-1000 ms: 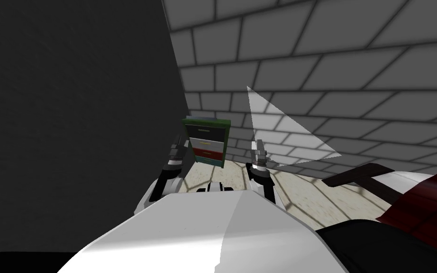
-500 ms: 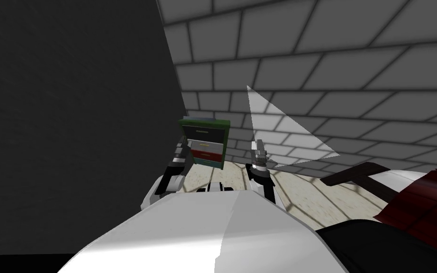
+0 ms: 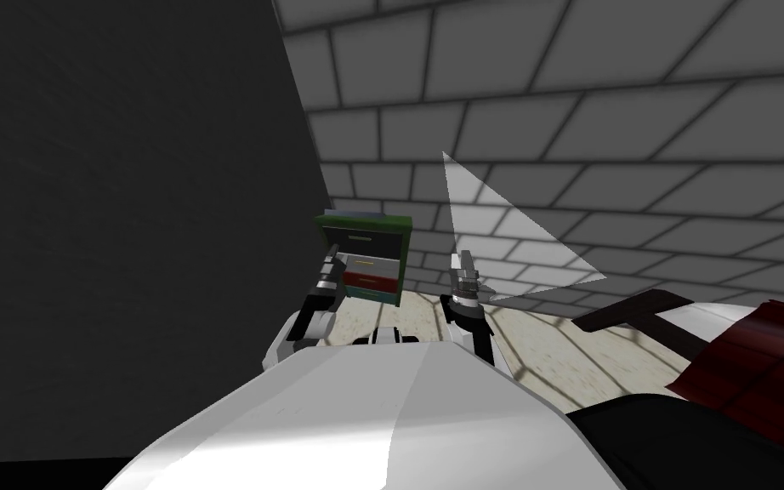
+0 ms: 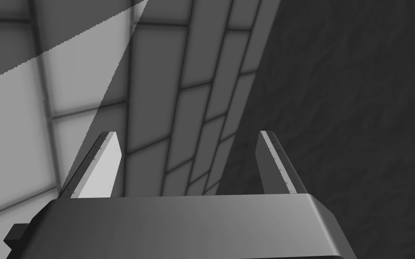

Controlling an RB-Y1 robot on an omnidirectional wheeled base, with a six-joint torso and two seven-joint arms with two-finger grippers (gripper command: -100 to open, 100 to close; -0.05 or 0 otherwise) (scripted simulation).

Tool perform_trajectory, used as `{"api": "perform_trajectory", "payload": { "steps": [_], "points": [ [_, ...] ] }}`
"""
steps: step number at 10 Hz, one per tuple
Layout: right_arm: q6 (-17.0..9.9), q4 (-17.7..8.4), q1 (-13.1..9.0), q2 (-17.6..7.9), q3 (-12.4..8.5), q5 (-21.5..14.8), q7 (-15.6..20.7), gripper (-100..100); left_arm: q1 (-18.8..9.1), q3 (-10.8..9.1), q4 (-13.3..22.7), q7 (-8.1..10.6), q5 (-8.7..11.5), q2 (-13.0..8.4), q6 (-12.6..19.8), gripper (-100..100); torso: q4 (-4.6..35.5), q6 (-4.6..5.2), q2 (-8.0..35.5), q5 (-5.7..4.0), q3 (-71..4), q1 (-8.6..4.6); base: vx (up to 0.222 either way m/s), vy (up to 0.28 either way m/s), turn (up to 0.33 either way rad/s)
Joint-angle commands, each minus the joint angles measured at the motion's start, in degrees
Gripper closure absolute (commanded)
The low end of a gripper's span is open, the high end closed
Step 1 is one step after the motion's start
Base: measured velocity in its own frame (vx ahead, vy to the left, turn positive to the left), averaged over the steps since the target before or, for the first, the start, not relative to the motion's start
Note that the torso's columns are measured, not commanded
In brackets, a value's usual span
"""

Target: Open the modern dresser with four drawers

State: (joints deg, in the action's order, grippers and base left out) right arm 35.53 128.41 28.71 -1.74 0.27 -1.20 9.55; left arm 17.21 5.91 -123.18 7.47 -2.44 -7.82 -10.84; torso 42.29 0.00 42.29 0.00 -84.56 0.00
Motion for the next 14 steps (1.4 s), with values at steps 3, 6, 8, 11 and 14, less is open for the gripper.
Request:
{"api": "perform_trajectory", "payload": {
  "steps": [3,6,8,11,14],
  "points": [
    [0.0,0.0,0.0,0.0,0.0,0.0,0.0,0,-2.0,0.45,1.4,0.19,-0.3,0.5,4.7,-100,0.0,0.00,0.0,0.00,0.0,0.03,0.063,0.006,-0.036],
    [0.0,0.0,0.0,0.0,0.0,0.0,0.0,0,-3.5,0.87,2.7,0.25,-0.7,0.5,8.0,-100,0.0,0.00,0.0,-0.01,0.0,-0.02,0.069,0.009,-0.044],
    [0.0,0.0,0.0,0.0,0.0,0.0,0.0,0,-4.6,1.17,3.6,0.29,-0.9,0.4,10.4,-100,0.0,0.00,0.0,0.00,0.0,0.00,0.077,0.009,-0.048],
    [0.0,0.0,0.0,0.0,0.0,0.0,0.0,0,-6.4,1.66,5.0,0.35,-1.3,0.4,14.3,-100,0.0,0.00,0.0,0.00,0.0,0.01,0.075,0.006,-0.050],
    [0.0,0.0,0.0,0.0,0.0,0.0,0.0,0,-8.1,2.14,6.4,0.42,-1.7,1.2,18.1,-100,0.0,0.00,0.0,0.00,0.0,0.00,0.081,0.011,-0.048]
  ]
}}
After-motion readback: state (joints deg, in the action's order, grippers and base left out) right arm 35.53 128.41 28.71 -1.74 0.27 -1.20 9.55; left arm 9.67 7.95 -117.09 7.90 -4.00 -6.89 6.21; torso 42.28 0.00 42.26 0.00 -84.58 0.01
